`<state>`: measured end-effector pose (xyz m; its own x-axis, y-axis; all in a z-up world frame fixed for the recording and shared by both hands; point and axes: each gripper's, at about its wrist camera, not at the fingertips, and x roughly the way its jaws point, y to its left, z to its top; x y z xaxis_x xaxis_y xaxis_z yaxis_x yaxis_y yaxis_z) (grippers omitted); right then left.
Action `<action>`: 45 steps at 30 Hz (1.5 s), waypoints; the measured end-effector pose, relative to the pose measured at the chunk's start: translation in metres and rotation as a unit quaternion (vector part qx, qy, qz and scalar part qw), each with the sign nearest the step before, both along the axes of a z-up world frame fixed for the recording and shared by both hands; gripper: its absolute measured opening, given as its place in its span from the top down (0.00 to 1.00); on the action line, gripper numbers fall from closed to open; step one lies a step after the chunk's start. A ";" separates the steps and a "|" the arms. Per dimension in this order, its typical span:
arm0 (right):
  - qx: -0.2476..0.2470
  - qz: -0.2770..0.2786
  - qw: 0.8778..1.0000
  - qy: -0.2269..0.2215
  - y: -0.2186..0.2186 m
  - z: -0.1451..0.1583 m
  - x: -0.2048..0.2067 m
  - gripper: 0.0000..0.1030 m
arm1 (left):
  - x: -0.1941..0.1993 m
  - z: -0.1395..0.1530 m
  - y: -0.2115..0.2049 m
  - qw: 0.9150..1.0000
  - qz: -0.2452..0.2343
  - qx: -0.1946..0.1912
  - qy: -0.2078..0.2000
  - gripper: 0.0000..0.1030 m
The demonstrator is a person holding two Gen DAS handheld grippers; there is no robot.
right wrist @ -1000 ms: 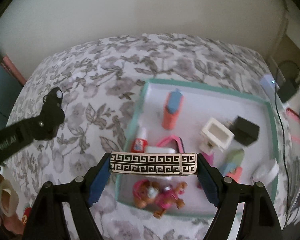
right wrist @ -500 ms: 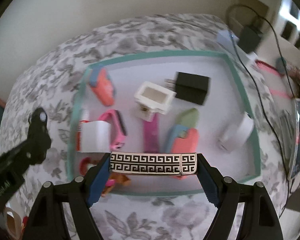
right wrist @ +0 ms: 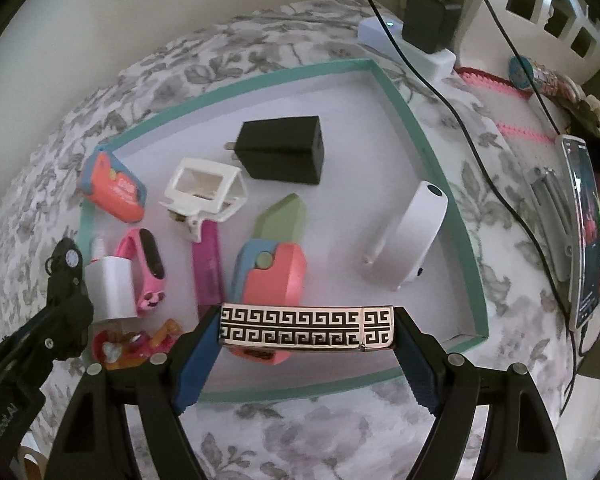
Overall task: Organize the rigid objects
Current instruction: 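Lift and carry the black car and patterned strip over the tray, then lower the car and strip into the tray and open both grippers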
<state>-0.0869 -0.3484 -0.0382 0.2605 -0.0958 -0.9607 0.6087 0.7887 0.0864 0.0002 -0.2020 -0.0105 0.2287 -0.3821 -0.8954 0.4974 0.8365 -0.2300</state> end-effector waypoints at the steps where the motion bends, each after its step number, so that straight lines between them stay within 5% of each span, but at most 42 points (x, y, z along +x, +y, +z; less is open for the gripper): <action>1: 0.000 0.000 1.000 0.001 -0.001 -0.001 0.000 0.19 | -0.001 0.000 -0.003 1.000 -0.003 0.000 -0.002 0.65; 15: 0.001 0.004 1.000 0.003 -0.002 -0.006 0.004 0.19 | 0.000 -0.007 -0.017 1.000 -0.014 -0.006 0.007 0.65; 19: 0.001 0.007 1.000 -0.001 -0.001 -0.004 0.003 0.19 | 0.002 -0.005 -0.012 1.000 -0.007 -0.007 0.007 0.56; 28: 0.000 0.024 1.000 -0.007 0.004 -0.001 0.004 0.19 | 0.009 0.002 0.010 1.000 0.024 -0.013 0.006 0.53; 37: -0.013 0.039 0.999 -0.015 0.009 0.000 0.006 0.16 | 0.027 0.003 0.052 0.996 0.084 0.034 -0.019 0.29; 40: -0.019 0.044 0.999 -0.019 0.013 0.001 0.007 0.13 | 0.031 0.003 0.069 0.993 0.104 0.050 -0.031 0.28; 43: -0.023 0.049 0.998 -0.025 0.016 0.003 0.006 0.12 | 0.033 0.000 0.083 0.991 0.119 0.057 -0.033 0.13; 45: -0.022 0.050 0.998 -0.030 0.019 0.004 0.007 0.00 | 0.033 -0.001 0.092 0.990 0.128 0.058 -0.035 0.11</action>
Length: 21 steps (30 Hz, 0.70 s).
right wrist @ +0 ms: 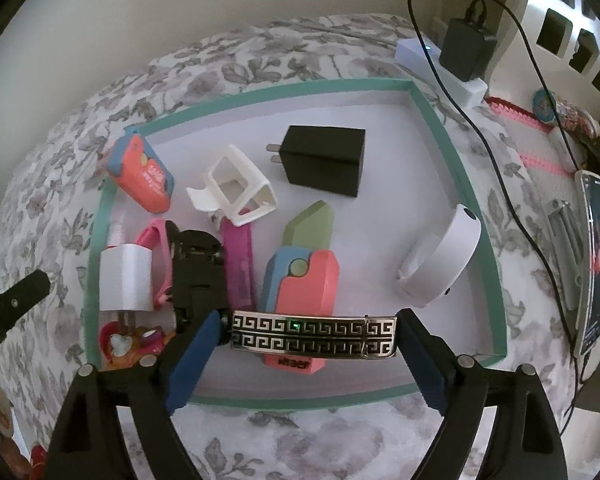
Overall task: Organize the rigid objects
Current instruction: 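Lower the car and strip into the tray and open both grippers, then raise both open tools away from the filled tray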
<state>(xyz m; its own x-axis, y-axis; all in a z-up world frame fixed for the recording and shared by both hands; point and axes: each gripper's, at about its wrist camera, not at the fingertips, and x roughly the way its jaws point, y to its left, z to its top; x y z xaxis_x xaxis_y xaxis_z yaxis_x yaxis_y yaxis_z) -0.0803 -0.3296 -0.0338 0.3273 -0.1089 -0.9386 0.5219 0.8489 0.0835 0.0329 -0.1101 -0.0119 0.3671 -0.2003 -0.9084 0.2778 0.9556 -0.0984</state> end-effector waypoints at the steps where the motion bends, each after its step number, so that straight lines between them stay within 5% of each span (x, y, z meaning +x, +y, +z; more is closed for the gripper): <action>1: -0.002 0.002 1.000 -0.005 0.002 0.002 -0.001 0.00 | -0.001 0.000 0.002 1.000 0.000 0.000 -0.001 0.11; 21: -0.019 0.021 0.998 -0.056 0.035 0.036 -0.018 0.00 | -0.038 0.026 0.024 0.999 -0.018 0.008 -0.049 0.09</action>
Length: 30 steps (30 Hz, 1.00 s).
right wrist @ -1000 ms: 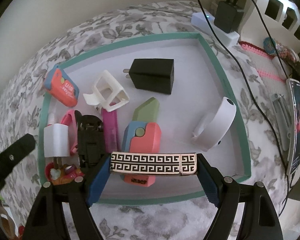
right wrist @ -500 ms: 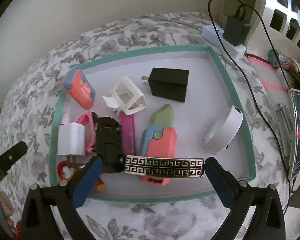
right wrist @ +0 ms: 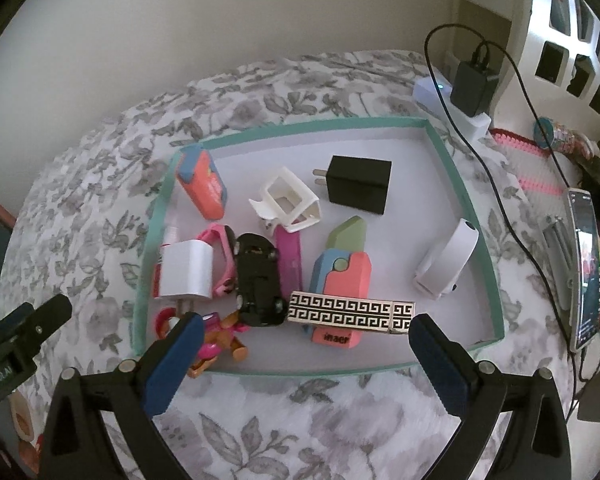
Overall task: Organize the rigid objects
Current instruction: 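Raise both open tools away from the filled tray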
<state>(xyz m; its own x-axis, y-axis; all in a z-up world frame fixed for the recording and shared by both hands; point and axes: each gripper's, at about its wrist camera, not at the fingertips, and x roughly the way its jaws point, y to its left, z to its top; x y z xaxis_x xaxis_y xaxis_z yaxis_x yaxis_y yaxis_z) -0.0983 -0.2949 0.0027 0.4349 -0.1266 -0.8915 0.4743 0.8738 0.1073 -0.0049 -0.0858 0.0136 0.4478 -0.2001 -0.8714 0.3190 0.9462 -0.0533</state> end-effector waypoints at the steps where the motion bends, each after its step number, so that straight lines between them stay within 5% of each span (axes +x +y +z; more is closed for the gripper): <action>1: -0.002 0.001 1.000 -0.002 0.002 0.002 0.000 0.00 | -0.001 0.001 0.000 1.000 0.001 0.003 -0.001 0.09; 30: -0.026 0.021 0.998 -0.056 0.023 0.034 -0.008 0.00 | -0.007 0.019 0.010 0.998 0.024 0.042 -0.049 0.09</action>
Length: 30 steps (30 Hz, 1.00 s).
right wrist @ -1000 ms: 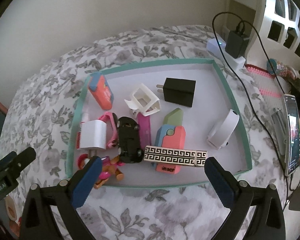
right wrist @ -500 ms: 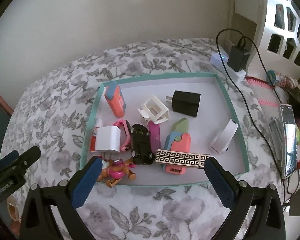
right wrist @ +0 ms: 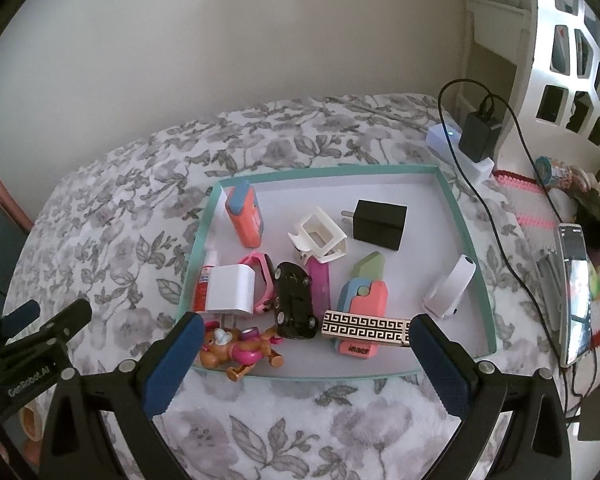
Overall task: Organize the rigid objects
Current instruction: 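Raise both open tools away from the filled tray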
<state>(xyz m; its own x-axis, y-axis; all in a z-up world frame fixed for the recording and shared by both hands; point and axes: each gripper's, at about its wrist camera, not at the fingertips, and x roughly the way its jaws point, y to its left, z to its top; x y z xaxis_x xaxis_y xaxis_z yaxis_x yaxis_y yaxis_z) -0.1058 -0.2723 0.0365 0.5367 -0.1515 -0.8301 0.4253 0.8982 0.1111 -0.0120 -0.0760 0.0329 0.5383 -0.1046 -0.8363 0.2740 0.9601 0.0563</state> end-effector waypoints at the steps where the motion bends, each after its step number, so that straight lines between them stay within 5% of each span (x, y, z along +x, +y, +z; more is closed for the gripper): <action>1: 0.000 0.001 1.000 -0.001 0.000 0.000 0.000 0.00 | 0.000 0.000 0.000 1.000 0.001 0.000 0.000 0.09; 30: -0.003 0.006 1.000 0.008 -0.001 -0.004 0.000 0.00 | 0.006 -0.002 0.004 1.000 0.024 0.007 0.001 0.09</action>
